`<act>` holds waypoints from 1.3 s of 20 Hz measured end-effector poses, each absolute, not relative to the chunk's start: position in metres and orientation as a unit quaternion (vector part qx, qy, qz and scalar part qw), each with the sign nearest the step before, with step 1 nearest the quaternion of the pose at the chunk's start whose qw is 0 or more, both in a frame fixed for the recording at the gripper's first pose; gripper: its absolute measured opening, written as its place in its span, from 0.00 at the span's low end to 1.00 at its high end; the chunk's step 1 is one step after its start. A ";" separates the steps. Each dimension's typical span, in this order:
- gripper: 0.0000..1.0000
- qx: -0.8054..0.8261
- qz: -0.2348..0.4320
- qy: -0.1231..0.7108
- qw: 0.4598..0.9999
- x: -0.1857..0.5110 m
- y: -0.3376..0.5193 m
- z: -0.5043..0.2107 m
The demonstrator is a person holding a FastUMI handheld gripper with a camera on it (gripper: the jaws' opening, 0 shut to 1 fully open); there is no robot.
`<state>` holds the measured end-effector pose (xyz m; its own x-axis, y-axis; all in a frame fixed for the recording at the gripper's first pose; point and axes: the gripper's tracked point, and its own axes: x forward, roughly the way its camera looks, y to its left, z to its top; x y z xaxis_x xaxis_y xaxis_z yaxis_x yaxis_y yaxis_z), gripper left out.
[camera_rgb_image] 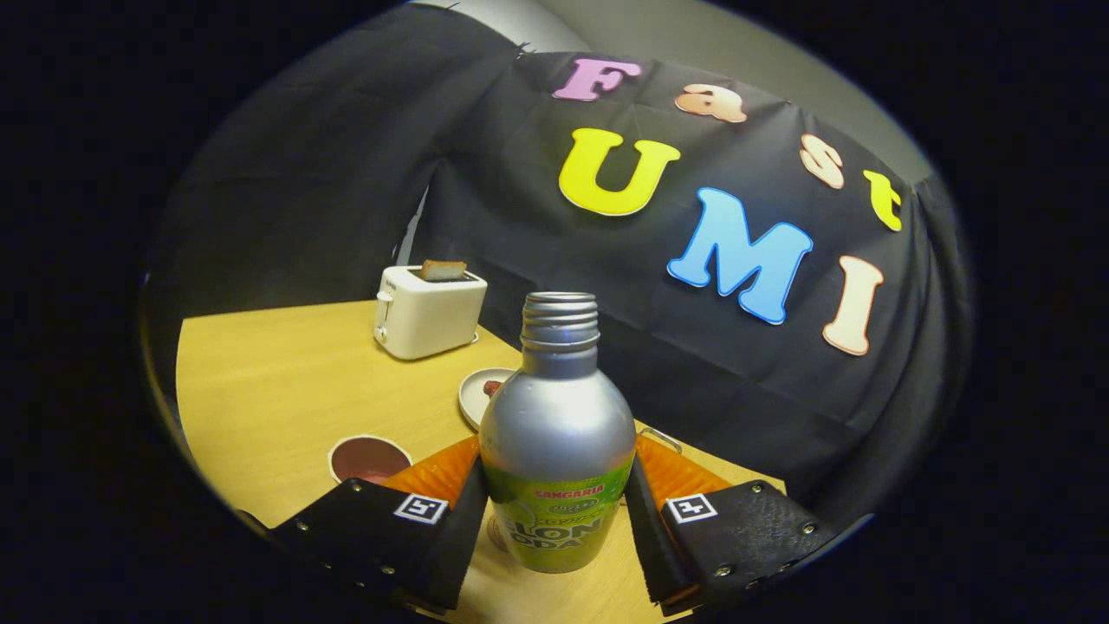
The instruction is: Take the bottle from table, then pour the juice into the cup, finally place the bottle on the coaster
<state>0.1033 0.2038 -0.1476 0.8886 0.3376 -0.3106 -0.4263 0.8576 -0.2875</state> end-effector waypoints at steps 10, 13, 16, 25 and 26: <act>0.77 -0.009 0.151 0.094 0.984 0.118 0.164 -0.107; 0.77 -0.021 0.151 0.084 0.985 0.117 0.167 -0.100; 0.77 -0.029 0.157 0.075 0.984 0.118 0.172 -0.095; 0.77 -0.003 0.152 0.082 0.985 0.125 0.174 -0.098; 0.77 -0.002 0.152 0.082 0.985 0.126 0.175 -0.098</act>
<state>0.1258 0.1748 -0.0983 0.9403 0.2988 -0.1630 -0.2993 0.9539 0.0219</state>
